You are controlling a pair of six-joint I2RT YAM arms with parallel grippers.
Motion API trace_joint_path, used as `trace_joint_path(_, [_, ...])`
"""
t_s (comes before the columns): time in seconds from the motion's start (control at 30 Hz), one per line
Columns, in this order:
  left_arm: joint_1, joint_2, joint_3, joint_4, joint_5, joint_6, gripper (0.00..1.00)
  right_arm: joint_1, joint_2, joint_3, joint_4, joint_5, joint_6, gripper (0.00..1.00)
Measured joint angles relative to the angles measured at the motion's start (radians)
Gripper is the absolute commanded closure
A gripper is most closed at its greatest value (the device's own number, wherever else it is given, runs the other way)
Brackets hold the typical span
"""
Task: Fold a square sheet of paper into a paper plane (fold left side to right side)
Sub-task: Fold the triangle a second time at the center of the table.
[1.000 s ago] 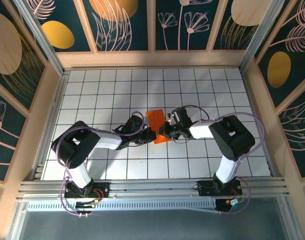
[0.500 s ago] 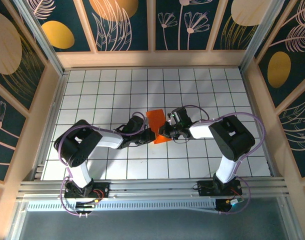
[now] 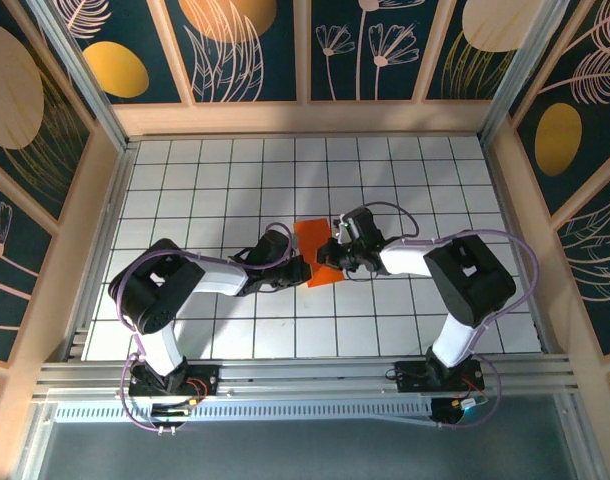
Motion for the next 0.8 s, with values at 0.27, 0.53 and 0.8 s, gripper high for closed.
trace_joint_path(0.27, [-0.002, 0.004, 0.021, -0.035, -0.008, 0.012, 1.0, -0.008, 0.034, 0.039, -0.008, 0.019, -0.023, 1.0])
trace_joint_path(0.53, [-0.002, 0.009, 0.034, -0.052, -0.011, 0.014, 1.0, -0.015, 0.057, 0.038, -0.011, 0.023, -0.026, 1.0])
trace_joint_path(0.8, [-0.003, 0.01, 0.041, -0.064, -0.018, 0.014, 1.0, -0.063, 0.068, 0.031, -0.011, 0.023, -0.046, 1.0])
